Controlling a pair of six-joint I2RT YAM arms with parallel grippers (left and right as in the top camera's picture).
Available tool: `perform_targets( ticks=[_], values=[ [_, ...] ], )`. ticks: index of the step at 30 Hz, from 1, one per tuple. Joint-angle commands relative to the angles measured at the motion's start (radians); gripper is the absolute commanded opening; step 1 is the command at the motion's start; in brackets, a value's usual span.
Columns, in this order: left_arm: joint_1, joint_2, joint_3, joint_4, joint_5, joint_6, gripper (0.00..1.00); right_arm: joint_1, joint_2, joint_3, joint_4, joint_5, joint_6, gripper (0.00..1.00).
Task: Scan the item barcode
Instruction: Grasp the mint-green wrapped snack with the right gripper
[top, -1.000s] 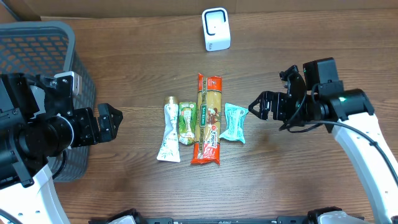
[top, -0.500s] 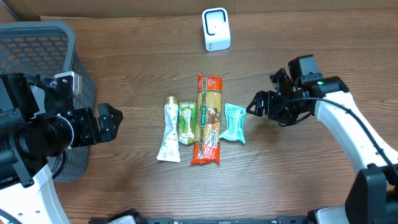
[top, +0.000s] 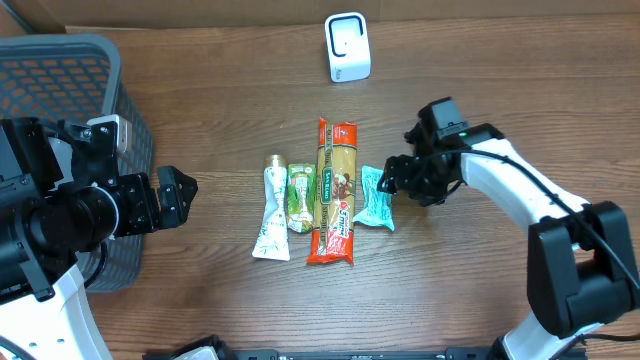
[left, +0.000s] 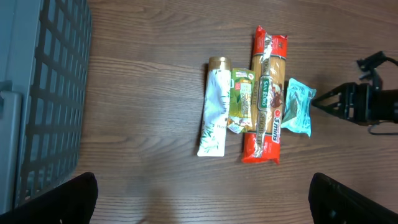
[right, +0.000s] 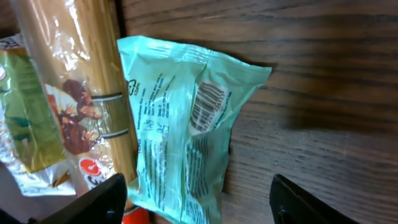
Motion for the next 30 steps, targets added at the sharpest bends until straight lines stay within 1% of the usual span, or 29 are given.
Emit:
perform_targets(
  ticks=[1, 4, 7, 11, 12, 15, 18, 24, 26, 30],
  values=[
    [0.005, 0.003, -0.001, 0.001, 0.0, 0.008, 1.0, 0.005, 0.009, 0.014, 0.021, 0.034, 0.024, 0.72],
    [0.005, 0.003, -0.001, 0.001, 0.0, 0.008, 1.0, 0.006, 0.022, 0.014, 0.033, 0.034, 0.036, 0.66],
    [0.005, 0.003, -0.001, 0.001, 0.0, 0.008, 1.0, 0.007, 0.045, 0.014, 0.036, 0.033, 0.039, 0.64],
    [0.005, 0.003, -0.001, 0.001, 0.0, 0.008, 1.0, 0.026, 0.073, 0.014, 0.044, 0.029, 0.044, 0.59],
    [0.005, 0.003, -0.001, 0.001, 0.0, 0.008, 1.0, 0.034, 0.08, 0.014, 0.045, 0.029, 0.045, 0.57],
    [0.005, 0.003, -0.001, 0.001, 0.0, 0.008, 1.0, 0.055, 0.1, 0.014, 0.042, 0.03, 0.048, 0.46],
    [0.005, 0.003, -0.001, 0.001, 0.0, 0.008, 1.0, 0.065, 0.117, 0.013, 0.031, 0.056, 0.093, 0.34],
    [0.005, 0.003, -0.001, 0.001, 0.0, 0.008, 1.0, 0.061, 0.122, 0.018, -0.011, 0.101, 0.097, 0.04],
    [0.005, 0.003, -0.001, 0.001, 0.0, 0.008, 1.0, 0.049, 0.121, 0.035, -0.049, 0.136, 0.078, 0.04],
    [0.005, 0.003, -0.001, 0.001, 0.0, 0.008, 1.0, 0.029, 0.092, 0.117, -0.154, 0.187, -0.057, 0.04]
  ],
)
